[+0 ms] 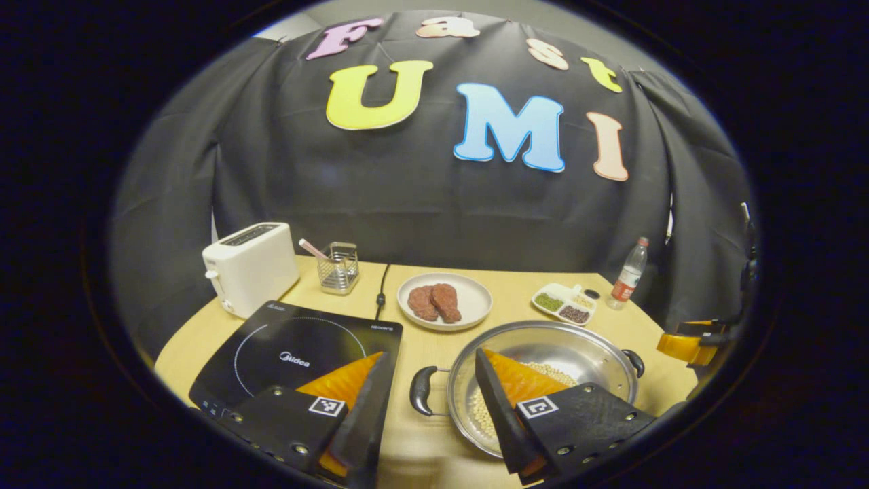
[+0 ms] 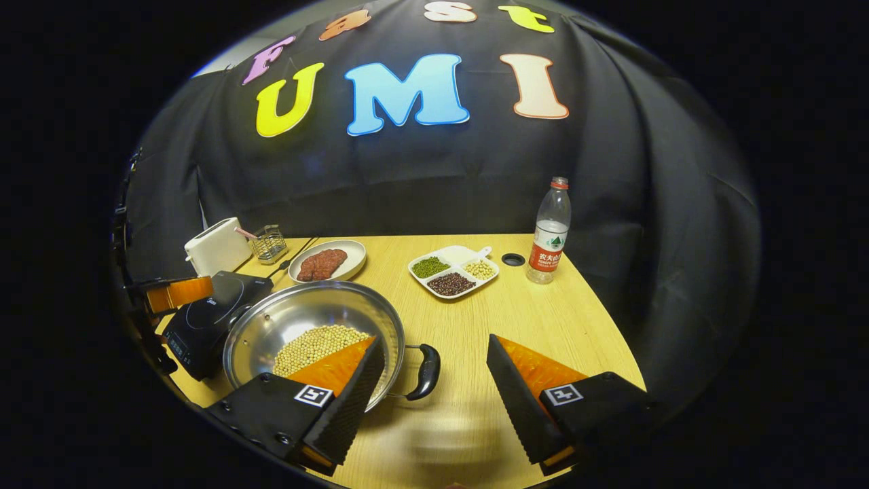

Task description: First push the handle of the pot to place it horizontally, then grasp the pot with both hands and set it on the induction cooktop.

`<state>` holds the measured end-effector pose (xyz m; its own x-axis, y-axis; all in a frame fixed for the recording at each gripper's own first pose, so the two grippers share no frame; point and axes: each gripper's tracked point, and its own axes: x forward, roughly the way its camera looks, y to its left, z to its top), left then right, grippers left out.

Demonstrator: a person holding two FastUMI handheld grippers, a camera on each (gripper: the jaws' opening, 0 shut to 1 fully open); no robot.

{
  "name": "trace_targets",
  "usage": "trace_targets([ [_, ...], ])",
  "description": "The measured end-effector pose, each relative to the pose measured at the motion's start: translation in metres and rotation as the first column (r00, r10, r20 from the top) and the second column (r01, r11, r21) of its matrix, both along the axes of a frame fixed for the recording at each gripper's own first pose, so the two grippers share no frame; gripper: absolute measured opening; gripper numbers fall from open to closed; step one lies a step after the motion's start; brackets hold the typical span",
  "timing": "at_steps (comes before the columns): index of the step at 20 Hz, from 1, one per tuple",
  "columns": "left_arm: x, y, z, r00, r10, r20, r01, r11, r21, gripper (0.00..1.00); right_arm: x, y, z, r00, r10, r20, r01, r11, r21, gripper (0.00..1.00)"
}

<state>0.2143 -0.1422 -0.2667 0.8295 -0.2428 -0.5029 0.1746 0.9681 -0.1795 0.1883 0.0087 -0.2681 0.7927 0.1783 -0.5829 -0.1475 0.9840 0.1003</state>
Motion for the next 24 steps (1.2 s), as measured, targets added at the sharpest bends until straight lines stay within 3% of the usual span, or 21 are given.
trace_targets([
  [1, 0.003, -0.004, -0.007, 1.000, -0.005, -0.014, 0.005, 1.000, -0.002, 0.80, 0.002, 0.000, -0.002, 1.000, -0.003, -0.005, 0.003, 1.000, 0.001, 0.97],
  [2, 0.005, -0.006, -0.013, 1.000, -0.010, -0.024, 0.010, 1.000, -0.005, 0.76, 0.004, 0.002, -0.006, 1.000, -0.004, -0.010, 0.004, 1.000, 0.003, 0.93],
  [8, 0.018, -0.017, -0.043, 0.996, -0.039, -0.084, 0.040, 0.999, 0.011, 0.73, 0.012, 0.010, -0.022, 0.999, 0.002, -0.043, -0.001, 1.000, 0.013, 0.93],
  [11, 0.022, -0.022, -0.059, 0.992, -0.052, -0.112, 0.054, 0.998, 0.013, 0.77, 0.016, 0.011, -0.028, 0.999, 0.000, -0.053, 0.000, 1.000, 0.018, 0.93],
  [12, 0.022, -0.022, -0.065, 0.991, -0.055, -0.123, 0.057, 0.998, 0.013, 0.77, 0.017, 0.011, -0.031, 0.998, 0.000, -0.059, 0.002, 1.000, 0.020, 0.97],
  [14, 0.022, -0.024, -0.074, 0.988, -0.057, -0.146, 0.060, 0.998, 0.016, 0.74, 0.019, 0.013, -0.036, 0.997, -0.002, -0.073, 0.004, 1.000, 0.030, 0.93],
  [17, 0.022, -0.026, -0.086, 0.983, -0.065, -0.169, 0.070, 0.997, 0.021, 0.77, 0.020, 0.013, -0.045, 0.995, -0.004, -0.096, 0.007, 0.999, 0.032, 0.93],
  [19, 0.021, -0.026, -0.091, 0.981, -0.071, -0.182, 0.077, 0.997, 0.025, 0.77, 0.019, 0.014, -0.051, 0.994, -0.005, -0.109, 0.008, 0.999, 0.034, 0.98],
  [20, 0.021, -0.026, -0.094, 0.980, -0.073, -0.187, 0.079, 0.996, 0.026, 0.77, 0.019, 0.015, -0.054, 0.993, -0.003, -0.116, 0.007, 0.999, 0.035, 0.93],
  [22, 0.022, -0.027, -0.099, 0.977, -0.076, -0.199, 0.084, 0.996, 0.030, 0.77, 0.018, 0.018, -0.060, 0.991, 0.000, -0.134, 0.005, 0.999, 0.041, 0.98],
  [24, 0.021, -0.028, -0.104, 0.974, -0.078, -0.214, 0.085, 0.996, 0.027, 0.77, 0.018, 0.020, -0.066, 0.988, -0.002, -0.153, 0.009, 0.999, 0.045, 0.93],
])
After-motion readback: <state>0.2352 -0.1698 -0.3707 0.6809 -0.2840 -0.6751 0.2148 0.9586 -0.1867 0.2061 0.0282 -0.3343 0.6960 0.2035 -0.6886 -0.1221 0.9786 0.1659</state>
